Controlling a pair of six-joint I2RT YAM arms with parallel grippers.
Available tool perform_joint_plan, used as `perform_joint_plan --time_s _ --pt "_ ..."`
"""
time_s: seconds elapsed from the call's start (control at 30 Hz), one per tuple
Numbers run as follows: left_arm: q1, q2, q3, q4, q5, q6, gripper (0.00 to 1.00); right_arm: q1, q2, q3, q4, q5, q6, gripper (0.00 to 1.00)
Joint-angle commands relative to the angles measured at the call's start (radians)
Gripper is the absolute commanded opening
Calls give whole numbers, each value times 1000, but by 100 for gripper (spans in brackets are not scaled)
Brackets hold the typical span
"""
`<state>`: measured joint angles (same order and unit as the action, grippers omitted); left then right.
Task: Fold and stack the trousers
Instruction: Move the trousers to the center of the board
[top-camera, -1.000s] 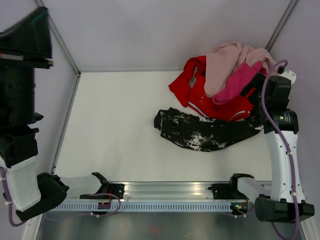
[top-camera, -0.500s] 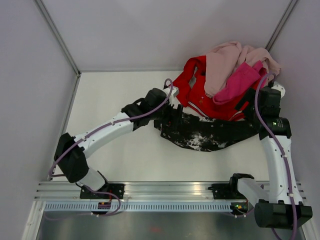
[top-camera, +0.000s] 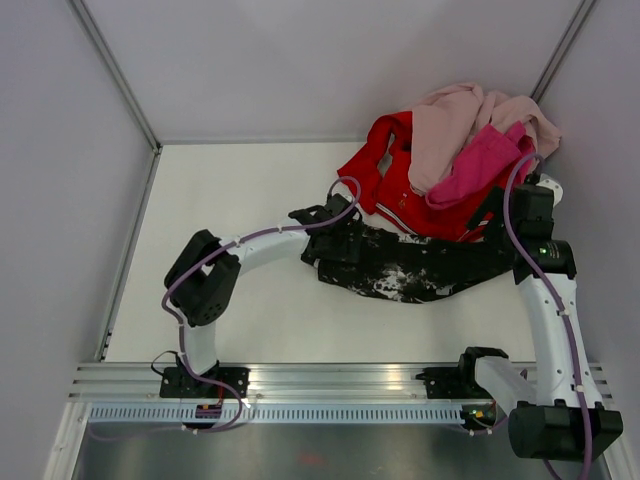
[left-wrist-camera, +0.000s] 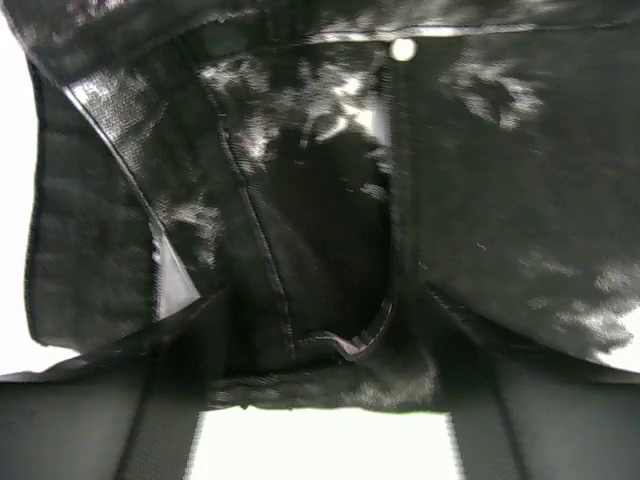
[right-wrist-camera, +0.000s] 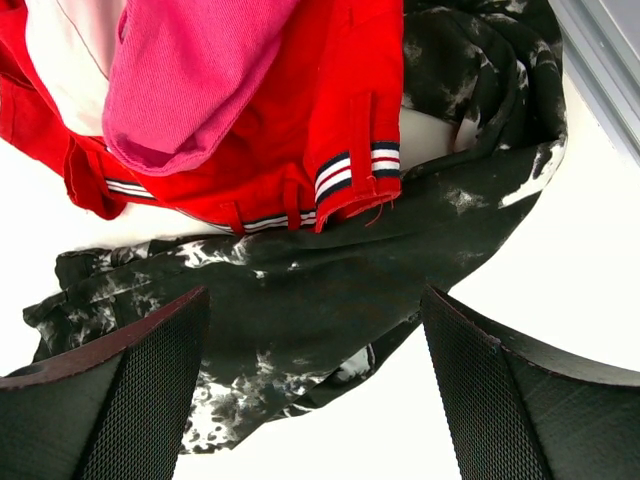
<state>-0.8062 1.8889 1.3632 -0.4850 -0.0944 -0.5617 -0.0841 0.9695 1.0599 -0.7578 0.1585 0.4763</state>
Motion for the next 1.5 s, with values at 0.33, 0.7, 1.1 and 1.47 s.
perform_joint_plan --time_s 0.33,0.7,1.1,1.47 --pt "-11 -40 -110 -18 -56 -95 2 1 -8 -55 60 13 28 92" --pt "392 -592 -314 -157 -209 -43 2 1 -23 -41 77 -2 10 91" --pt "895 -950 -242 -395 -304 56 2 1 84 28 137 -88 38 91" --pt "1069 -926 -325 -337 -111 54 2 3 118 -14 245 -238 7 91"
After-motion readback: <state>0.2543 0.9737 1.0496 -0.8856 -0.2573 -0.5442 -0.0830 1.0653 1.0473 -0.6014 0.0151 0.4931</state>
